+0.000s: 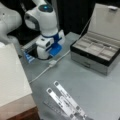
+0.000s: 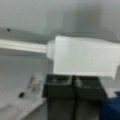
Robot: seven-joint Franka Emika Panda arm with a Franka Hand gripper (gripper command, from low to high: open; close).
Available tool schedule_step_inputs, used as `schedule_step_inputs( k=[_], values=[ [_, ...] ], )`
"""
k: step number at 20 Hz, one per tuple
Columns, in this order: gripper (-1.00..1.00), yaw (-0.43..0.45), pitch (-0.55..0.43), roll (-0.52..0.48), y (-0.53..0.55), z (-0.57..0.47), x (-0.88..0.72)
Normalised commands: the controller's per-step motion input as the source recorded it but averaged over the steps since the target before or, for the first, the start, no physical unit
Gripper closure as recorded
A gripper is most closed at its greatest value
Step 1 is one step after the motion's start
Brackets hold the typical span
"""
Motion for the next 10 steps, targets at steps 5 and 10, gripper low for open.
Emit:
schedule_step_inputs(
  k=[5,10],
  values=[
    [1.00,0.074,-0.267,0.088,-0.19,0.02,-0.47],
    [-1.00,0.066,-0.188,0.101,-0.11,0.05,-0.36]
  ],
)
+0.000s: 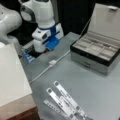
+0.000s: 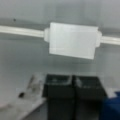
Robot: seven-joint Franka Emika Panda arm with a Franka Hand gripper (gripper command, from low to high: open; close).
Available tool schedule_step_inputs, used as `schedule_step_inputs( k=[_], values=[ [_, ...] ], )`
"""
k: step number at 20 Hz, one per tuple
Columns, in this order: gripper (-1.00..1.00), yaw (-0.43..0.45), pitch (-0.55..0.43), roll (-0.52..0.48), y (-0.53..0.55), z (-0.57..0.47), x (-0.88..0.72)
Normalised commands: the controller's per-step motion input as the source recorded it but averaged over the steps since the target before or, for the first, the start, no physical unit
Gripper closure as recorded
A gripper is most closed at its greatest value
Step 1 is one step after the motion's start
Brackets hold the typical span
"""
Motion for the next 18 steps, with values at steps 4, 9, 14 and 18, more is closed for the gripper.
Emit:
schedule_step_inputs(
  k=[4,9,14,18],
  values=[
    [-1.00,0.070,-0.140,0.135,-0.09,-0.03,-0.27],
    [-1.00,0.079,-0.109,0.142,-0.11,-0.12,-0.23],
    [-1.00,0.083,-0.080,0.141,-0.13,-0.07,-0.20],
    [-1.00,0.089,-0.052,0.118,-0.11,0.01,-0.16]
  ],
)
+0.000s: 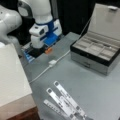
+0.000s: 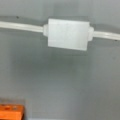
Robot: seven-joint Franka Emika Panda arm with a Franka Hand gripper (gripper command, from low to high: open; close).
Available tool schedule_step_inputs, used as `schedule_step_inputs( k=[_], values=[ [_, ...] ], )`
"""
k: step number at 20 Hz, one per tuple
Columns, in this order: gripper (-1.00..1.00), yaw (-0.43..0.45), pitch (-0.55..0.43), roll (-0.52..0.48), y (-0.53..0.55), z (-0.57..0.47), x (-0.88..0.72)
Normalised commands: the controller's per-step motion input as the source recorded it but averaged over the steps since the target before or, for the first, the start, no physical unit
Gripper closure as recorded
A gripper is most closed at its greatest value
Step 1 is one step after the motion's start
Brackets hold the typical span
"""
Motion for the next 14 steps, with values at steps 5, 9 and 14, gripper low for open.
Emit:
schedule_step_inputs(
  k=[5,9,14],
  values=[
    [-1.00,0.108,0.016,0.068,-0.11,0.15,-0.05],
    [-1.00,0.073,-0.022,0.021,-0.04,0.17,0.14],
    [-1.00,0.043,0.106,-0.016,0.06,0.19,0.18]
  ],
)
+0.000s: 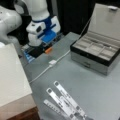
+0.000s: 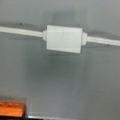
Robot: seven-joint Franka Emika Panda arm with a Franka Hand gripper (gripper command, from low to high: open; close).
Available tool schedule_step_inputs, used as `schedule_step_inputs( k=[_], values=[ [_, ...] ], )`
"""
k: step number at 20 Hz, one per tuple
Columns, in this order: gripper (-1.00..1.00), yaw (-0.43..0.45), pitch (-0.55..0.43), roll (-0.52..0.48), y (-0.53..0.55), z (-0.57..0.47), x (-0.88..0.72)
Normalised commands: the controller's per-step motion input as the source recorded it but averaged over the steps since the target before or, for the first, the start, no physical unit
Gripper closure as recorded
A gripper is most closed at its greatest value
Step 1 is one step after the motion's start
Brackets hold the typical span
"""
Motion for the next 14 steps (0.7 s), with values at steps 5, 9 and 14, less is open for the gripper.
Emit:
schedule_step_inputs(
  k=[5,9,14],
  values=[
    [-1.00,0.007,0.219,0.002,0.01,0.47,0.23],
    [-1.00,-0.008,0.221,-0.064,-0.13,0.59,0.41],
    [-1.00,0.032,0.266,-0.099,-0.21,0.44,0.56]
  ],
)
